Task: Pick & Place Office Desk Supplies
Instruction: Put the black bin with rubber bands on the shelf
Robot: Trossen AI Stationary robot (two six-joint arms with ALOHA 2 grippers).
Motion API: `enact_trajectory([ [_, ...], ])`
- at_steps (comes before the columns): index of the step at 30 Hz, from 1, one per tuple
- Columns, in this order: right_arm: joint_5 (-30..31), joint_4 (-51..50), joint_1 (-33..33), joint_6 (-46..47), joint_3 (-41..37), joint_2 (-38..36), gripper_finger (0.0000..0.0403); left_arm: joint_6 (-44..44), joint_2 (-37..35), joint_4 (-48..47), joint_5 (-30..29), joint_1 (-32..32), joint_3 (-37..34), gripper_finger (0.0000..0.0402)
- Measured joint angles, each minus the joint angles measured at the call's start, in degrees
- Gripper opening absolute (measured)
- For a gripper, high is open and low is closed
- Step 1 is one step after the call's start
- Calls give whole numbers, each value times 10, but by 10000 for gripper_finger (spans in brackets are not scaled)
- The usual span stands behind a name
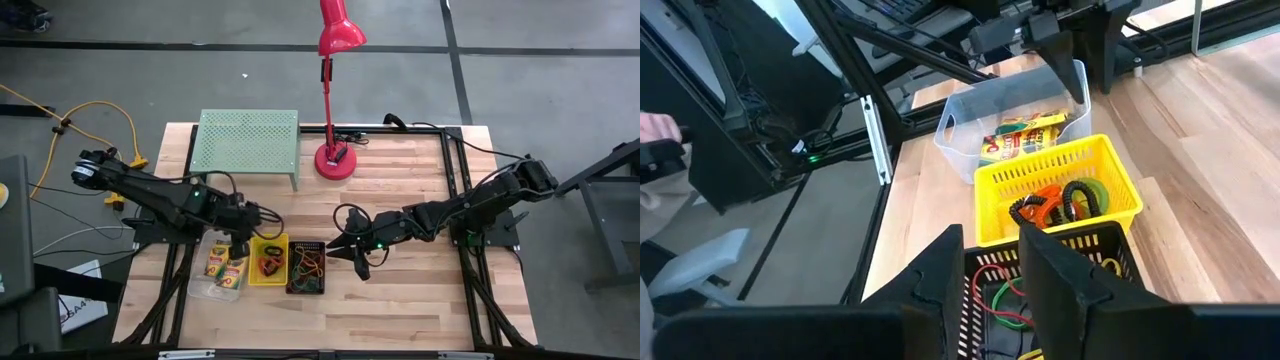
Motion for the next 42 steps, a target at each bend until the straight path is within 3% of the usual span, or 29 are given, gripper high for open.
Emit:
enact_trajectory([
  [18,-7,-31,-1,-2,0,0,87,19,0,-12,12,0,0,107],
  [29,-8,-56,-36,-65,0,0,87,18,0,-10,11,0,0,107],
  [36,-69,-56,-84,-98,0,1,87,17,0,-10,11,0,0,107],
  [42,-136,-23,-102,-119,10,56,87,17,0,-8,10,0,0,107],
])
